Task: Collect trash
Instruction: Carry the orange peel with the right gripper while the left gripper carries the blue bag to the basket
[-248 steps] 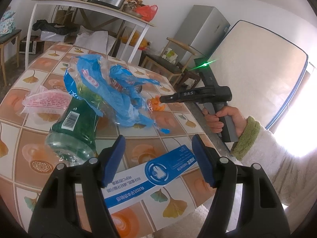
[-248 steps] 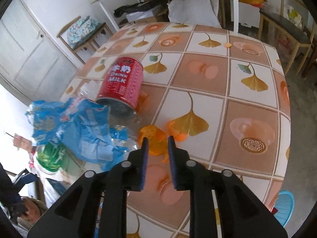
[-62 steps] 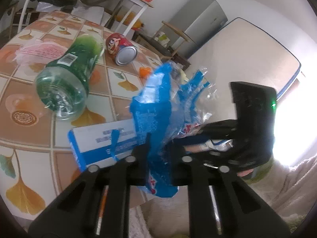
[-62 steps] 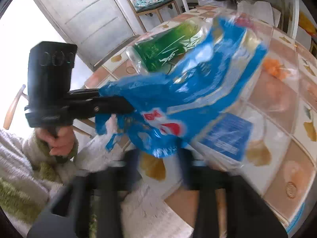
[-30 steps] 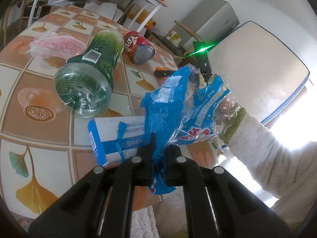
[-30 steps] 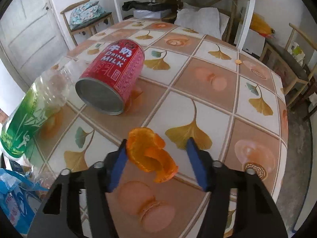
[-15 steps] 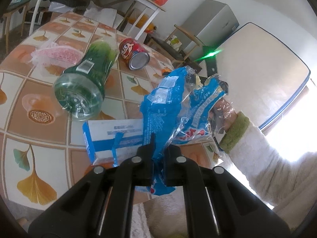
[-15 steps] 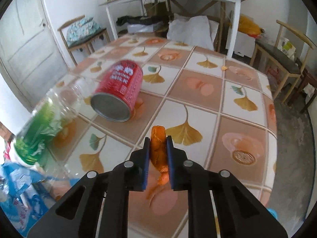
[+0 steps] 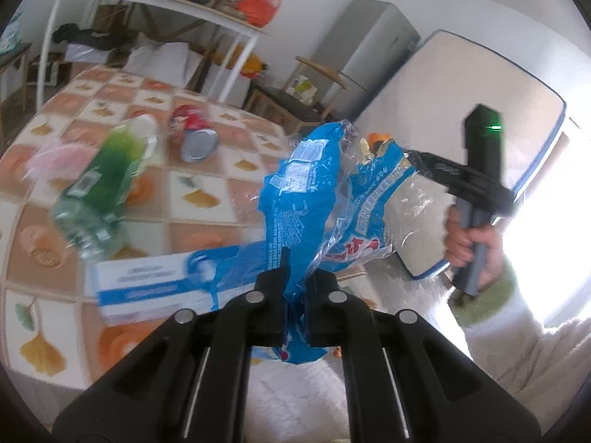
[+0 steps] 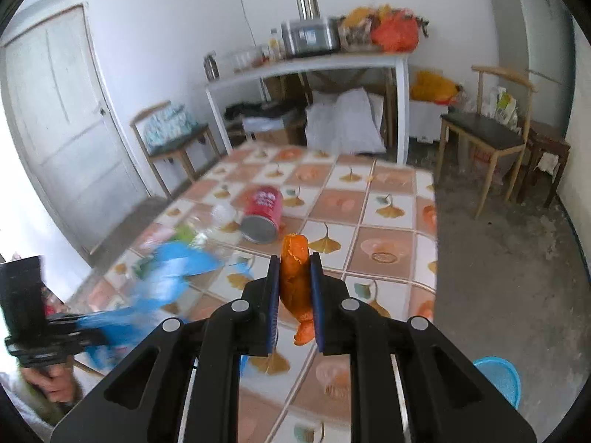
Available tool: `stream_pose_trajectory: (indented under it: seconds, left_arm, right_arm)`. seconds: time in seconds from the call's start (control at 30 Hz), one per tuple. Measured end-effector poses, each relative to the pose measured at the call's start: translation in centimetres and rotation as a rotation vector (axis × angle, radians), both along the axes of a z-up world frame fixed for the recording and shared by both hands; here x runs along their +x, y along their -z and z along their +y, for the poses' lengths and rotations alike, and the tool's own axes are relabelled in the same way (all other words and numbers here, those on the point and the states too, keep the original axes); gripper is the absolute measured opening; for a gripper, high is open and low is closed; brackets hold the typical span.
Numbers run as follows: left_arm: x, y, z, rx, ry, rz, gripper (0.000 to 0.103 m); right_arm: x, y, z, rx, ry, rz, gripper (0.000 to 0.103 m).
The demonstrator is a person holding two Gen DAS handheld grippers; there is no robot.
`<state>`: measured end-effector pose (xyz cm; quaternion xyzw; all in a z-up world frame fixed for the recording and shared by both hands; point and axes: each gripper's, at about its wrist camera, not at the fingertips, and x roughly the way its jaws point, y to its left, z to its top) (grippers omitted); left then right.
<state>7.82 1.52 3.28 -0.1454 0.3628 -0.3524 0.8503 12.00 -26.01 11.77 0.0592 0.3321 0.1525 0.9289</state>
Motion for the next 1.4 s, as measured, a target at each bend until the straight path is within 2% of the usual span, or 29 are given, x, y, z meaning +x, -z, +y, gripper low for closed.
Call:
stream_pose_trajectory:
  seconds: [0.23,0.43,0.73,0.93,1.27,1.4]
  left_arm:
    - [-0.8,-1.9,-7.3,0.017,0.119,-0.058,0.004]
    - [-1.5,-2.5,-12.7,0.024,0.215,-0.085,0.004]
    - [-2.3,-3.6,-17.4,0.033,0.324,-0.119,0.004]
    - [-2.8,-4.3,-19.1,0.043,0.362,-0.148,0.004]
    - [-3.4,-4.3,-20.8,0.061,0.394,-0.163,0.004]
    - [-2.9,-3.9,-21.4,0.069,0.408,-0.139,0.004]
  right_arm:
    - [-7.0,-3.6,-2.8,0.036,0.03,-0.053,0.016]
    - [-10.0,-3.4,-4.7,0.038,0.092,-0.013,0.016]
    - [-10.9,-0.4,-7.1,0.097,0.19,0.074,0.016]
    - [-10.9,0.9,-8.8,0.121,0.238,0.11,0.016]
    - [-10.7,2.3,-9.9,0.149,0.26,0.138,0.016]
    - [-11.5,2.5,-10.9,0.163,0.28,0.113,0.016]
